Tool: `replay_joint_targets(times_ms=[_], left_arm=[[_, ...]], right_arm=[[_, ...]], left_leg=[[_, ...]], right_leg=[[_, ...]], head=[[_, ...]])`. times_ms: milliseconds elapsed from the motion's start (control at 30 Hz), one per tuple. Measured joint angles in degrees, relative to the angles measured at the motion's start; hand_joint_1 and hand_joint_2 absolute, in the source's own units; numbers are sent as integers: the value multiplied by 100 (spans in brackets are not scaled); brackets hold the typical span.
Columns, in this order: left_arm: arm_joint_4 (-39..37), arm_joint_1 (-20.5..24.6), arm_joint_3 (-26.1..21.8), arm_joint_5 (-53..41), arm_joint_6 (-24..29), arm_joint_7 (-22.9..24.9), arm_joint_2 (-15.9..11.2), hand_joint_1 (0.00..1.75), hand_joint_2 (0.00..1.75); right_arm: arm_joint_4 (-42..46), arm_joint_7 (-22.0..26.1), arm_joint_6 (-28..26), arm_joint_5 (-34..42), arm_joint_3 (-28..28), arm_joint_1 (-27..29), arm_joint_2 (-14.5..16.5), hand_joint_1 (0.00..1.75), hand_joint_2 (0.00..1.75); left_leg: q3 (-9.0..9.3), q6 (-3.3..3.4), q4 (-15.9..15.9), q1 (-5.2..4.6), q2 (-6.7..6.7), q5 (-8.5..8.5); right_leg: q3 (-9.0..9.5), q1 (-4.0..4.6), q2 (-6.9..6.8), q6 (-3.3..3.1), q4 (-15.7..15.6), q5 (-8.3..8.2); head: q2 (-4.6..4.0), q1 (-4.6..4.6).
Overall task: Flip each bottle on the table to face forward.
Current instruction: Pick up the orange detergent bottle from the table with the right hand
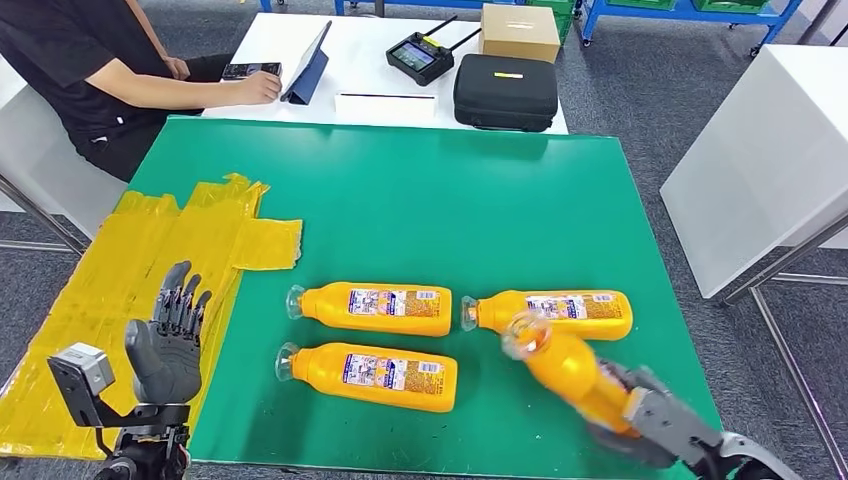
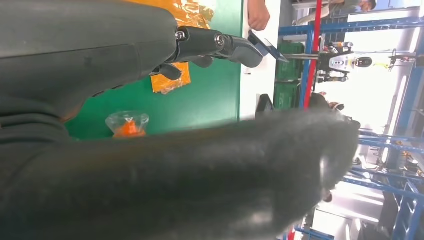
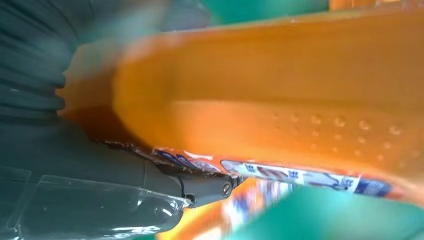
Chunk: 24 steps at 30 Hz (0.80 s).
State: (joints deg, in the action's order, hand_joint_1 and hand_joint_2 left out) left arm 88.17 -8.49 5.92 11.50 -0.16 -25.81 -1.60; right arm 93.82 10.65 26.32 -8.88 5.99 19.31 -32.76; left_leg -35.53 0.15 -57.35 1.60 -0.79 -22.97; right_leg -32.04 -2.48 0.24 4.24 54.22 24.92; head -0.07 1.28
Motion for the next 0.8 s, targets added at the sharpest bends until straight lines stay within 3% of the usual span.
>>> replay_joint_targets(times_ms=[200, 333, 467, 600, 800], left_arm=[[73, -111, -57, -16, 216, -75, 4, 0, 175], [401, -324, -117, -152, 405, -132, 80, 0, 175], [684, -305, -8, -291, 440, -67, 177, 0, 175], [697, 108, 391, -295, 293, 142, 256, 0, 175], [586, 640, 1082, -330, 604, 33, 357, 0, 175]], right_arm=[[385, 612, 594, 1415, 673, -74, 287, 175, 175], [450, 747, 221, 1393, 651, -617, 647, 175, 175], [25, 737, -710, 743, -103, -1592, 1216, 175, 175], [-812, 568, -1660, 326, -1241, -2663, 2065, 175, 175], [-1097, 170, -2416, -122, -2513, -3293, 2917, 175, 175]], left_leg=[[-22, 0, 1, -2, 0, -1], [-26, -2, 3, 0, -5, 2], [-24, -13, 4, 10, -11, 15], [-33, -19, 2, 16, -26, 43], [-52, -24, 0, 15, -3, 57]], right_leg=[[-12, -1, -1, 0, 1, 1], [-19, 0, 4, -1, 1, 0], [-24, 8, 9, -10, 4, -8], [-48, 15, 10, -23, 20, -26], [-60, 14, -9, -21, 39, -27]], head=[[0, 2], [0, 2], [0, -1], [0, 1], [0, 1]])
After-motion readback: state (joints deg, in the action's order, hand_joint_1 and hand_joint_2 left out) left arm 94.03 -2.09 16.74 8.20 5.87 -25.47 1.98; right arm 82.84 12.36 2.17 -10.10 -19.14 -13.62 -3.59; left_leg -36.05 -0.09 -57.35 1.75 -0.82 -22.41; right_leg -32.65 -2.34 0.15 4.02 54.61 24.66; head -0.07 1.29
